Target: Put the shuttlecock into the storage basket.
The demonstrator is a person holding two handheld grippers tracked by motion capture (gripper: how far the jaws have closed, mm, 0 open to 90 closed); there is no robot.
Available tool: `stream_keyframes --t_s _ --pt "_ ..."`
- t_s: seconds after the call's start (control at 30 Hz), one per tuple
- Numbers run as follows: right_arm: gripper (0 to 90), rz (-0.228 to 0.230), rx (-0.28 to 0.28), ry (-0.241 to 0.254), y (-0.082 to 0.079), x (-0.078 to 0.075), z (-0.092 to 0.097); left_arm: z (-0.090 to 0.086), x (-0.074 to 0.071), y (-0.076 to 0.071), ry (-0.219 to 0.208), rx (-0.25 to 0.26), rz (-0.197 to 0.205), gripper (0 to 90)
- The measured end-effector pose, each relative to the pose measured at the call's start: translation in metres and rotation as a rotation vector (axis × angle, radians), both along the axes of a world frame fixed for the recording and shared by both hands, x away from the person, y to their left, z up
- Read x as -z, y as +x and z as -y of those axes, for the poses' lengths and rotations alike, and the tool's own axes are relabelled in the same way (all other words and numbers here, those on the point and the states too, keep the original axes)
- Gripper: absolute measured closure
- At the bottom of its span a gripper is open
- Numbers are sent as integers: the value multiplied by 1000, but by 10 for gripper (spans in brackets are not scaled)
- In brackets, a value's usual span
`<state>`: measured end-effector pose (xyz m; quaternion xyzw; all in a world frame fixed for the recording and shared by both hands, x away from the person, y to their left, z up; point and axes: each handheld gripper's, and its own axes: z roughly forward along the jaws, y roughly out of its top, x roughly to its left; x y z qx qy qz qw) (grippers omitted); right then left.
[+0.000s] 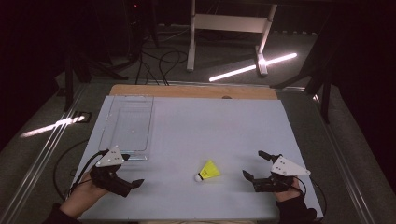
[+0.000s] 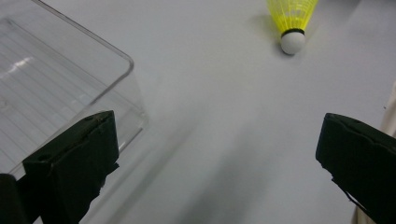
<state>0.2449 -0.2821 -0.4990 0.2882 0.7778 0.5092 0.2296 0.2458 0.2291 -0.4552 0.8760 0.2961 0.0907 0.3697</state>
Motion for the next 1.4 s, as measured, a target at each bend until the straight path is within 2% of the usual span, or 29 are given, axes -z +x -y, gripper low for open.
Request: stream_keyframes --t_s 0.1,0.2,0.23,0.4,0.5,0.57,0.7,1.0,1.2,1.27,1.37,1.4 --pt "87 8 -2 -6 0 0 0 3 -1 1 38 12 -17 2" --pt "87 10 -3 -8 0 0 -1 6 -4 0 48 25 -19 2" --pt "87 7 -2 -8 0 0 -1 8 -5 1 59 30 -32 2" --pt "87 6 4 -13 0 0 0 11 -8 2 99 32 -30 2" --pt "87 7 5 -13 0 0 0 13 -11 2 129 16 -50 2" --pt "87 4 5 -15 0 -1 -1 14 -13 2 136 14 -81 2" --pt "87 1 4 -18 0 0 -2 16 -17 0 151 19 -91 2" --pt "87 -4 2 -22 0 0 -2 18 -17 2 172 -10 -158 1" --pt "87 -9 3 -25 0 0 -3 21 -14 3 233 -48 -190 1" --pt "87 -9 1 -25 1 1 -2 22 -14 4 229 -61 -212 2" --pt "87 -13 4 -25 1 1 -2 23 -14 5 245 -83 -235 2" --pt "87 -13 5 -26 1 1 -3 24 -14 5 258 -94 -231 2"
